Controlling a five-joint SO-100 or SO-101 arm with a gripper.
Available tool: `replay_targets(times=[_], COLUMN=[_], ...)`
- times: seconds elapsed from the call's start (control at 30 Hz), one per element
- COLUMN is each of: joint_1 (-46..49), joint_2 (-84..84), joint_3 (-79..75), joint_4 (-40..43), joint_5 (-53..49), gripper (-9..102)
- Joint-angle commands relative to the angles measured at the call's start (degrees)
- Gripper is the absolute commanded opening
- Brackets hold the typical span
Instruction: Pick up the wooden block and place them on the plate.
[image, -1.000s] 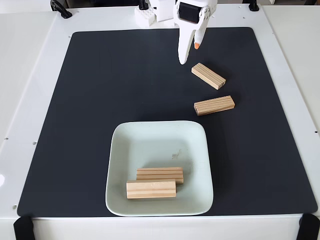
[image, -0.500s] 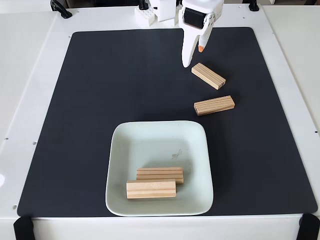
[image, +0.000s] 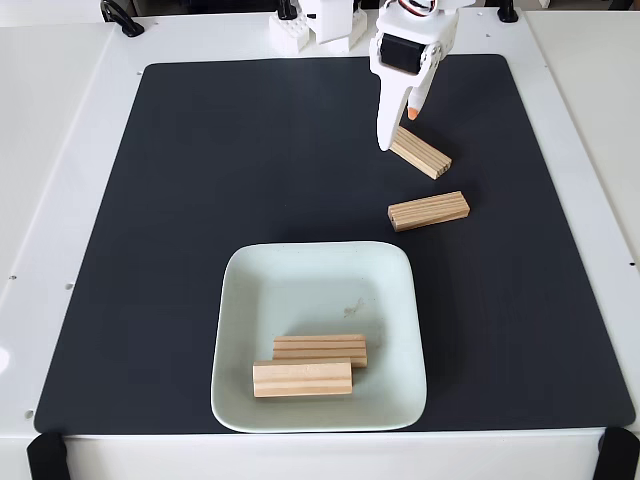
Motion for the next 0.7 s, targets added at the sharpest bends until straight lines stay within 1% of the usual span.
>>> replay_targets(times=[0.0, 0.37, 0.67], joint_1=[0.0, -2.3, -2.7], joint_2=[-0.6, -1.2, -6.1], joint_3=[-2.5, -2.4, -4.3], joint_4=[-0.4, -5.5, -5.3], joint_5=[1.8, 2.9, 5.5], gripper=[29, 29, 29])
